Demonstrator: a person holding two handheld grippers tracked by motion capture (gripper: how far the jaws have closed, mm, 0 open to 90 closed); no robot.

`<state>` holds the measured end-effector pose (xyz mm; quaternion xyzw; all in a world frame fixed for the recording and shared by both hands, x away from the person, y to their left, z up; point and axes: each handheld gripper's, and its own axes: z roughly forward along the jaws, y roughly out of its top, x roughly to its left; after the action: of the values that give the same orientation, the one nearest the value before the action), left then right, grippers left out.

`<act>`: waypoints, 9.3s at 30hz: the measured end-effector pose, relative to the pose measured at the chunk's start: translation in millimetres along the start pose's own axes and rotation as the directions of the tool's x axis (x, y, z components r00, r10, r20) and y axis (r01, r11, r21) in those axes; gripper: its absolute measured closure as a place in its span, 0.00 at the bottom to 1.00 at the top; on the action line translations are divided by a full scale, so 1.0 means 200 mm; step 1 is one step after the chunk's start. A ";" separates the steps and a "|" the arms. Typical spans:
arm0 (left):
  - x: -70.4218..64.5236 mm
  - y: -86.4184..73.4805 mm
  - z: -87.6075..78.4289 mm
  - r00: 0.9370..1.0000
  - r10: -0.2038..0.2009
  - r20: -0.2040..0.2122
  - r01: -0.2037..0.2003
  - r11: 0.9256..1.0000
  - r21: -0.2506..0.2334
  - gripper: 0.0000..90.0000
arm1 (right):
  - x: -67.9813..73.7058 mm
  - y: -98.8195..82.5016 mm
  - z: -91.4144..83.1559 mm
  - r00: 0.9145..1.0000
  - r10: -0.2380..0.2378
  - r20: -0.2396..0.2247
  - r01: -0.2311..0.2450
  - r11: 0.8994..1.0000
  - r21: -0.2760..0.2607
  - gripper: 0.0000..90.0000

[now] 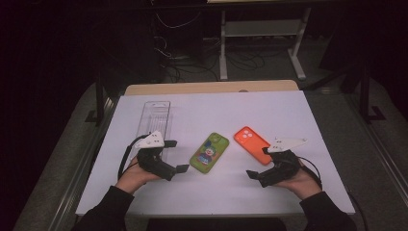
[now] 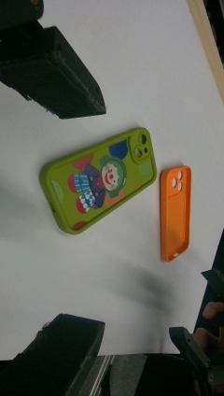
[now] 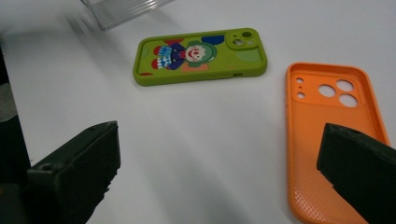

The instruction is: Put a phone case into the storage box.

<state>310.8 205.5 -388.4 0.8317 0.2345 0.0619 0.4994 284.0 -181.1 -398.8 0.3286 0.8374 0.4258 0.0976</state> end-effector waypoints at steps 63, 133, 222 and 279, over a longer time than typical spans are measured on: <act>-0.12 0.00 0.20 0.995 -0.001 0.095 -0.003 0.999 0.042 0.00 | -0.35 0.44 0.07 0.991 0.074 0.116 -0.075 0.997 0.010 0.00; -0.12 -0.03 0.22 0.993 -0.028 0.113 0.023 0.999 0.046 0.00 | -0.39 0.12 0.24 0.976 0.133 0.170 -0.165 0.968 0.188 0.00; -0.03 0.15 0.26 0.993 0.032 0.112 -0.045 0.992 0.118 0.00 | -0.41 0.17 0.07 0.993 0.005 0.116 -0.029 0.979 0.200 0.17; 0.00 0.30 0.23 0.949 0.221 0.225 -0.256 0.956 0.143 0.00 | -0.05 0.30 0.20 0.901 -0.355 -0.248 0.409 0.886 0.217 0.17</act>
<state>345.9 145.0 -360.1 0.8954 0.0833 0.0150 0.4371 336.5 -135.9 -378.6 0.1218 0.9403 0.3138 0.0501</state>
